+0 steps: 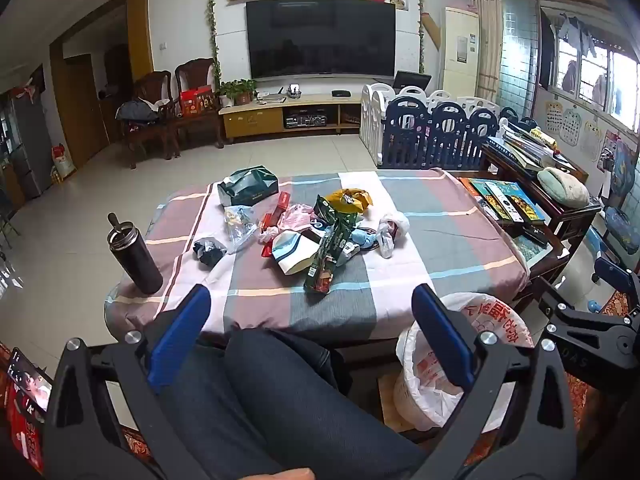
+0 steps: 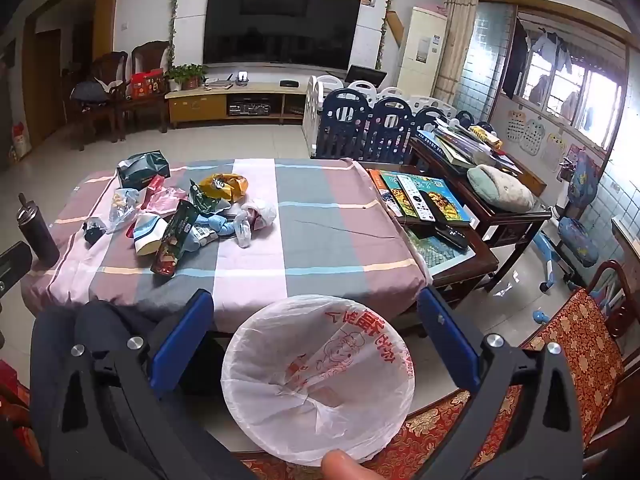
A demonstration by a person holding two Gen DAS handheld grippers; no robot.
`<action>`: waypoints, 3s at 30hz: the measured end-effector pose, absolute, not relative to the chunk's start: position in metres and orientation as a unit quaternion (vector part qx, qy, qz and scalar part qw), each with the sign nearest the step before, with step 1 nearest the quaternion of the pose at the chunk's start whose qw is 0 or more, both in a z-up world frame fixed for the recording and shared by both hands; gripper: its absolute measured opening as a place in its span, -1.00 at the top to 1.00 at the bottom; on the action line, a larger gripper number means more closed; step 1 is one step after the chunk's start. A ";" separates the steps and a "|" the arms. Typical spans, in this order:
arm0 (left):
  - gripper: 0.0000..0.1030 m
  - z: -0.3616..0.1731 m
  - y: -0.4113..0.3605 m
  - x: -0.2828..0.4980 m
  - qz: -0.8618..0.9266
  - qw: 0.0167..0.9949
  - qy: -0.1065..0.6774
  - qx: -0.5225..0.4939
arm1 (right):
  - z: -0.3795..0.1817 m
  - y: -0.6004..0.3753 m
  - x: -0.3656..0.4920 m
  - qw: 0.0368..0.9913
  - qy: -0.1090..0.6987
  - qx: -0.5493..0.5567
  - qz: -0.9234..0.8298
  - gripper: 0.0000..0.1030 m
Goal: Collect trash
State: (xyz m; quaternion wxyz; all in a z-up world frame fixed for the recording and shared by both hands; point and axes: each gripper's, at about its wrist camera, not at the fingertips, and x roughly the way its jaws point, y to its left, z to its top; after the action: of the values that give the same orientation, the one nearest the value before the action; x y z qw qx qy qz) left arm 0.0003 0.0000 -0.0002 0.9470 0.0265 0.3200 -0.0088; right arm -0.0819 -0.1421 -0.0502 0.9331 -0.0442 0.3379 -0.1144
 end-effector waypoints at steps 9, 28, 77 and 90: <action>-0.94 0.000 0.000 0.000 -0.010 0.947 0.320 0.026 | -0.052 -0.142 -0.081 0.933 0.340 -0.042 -0.113 -0.94; -0.94 0.000 0.000 0.000 -0.009 0.946 0.322 0.027 | -0.055 -0.141 -0.080 0.932 0.343 -0.040 -0.113 -0.94; -0.94 -0.001 0.000 0.001 -0.009 0.944 0.329 0.029 | -0.059 -0.145 -0.077 0.930 0.347 -0.039 -0.115 -0.94; -0.94 -0.015 0.000 -0.001 -0.008 0.943 0.331 0.029 | -0.057 -0.148 -0.076 0.929 0.349 -0.039 -0.115 -0.94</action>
State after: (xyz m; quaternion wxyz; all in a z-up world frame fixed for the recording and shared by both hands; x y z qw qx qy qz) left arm -0.0014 -0.0004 -0.0150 0.9433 0.0294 0.3306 -0.0084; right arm -0.0759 -0.1480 -0.0570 0.9293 -0.0385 0.3489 -0.1148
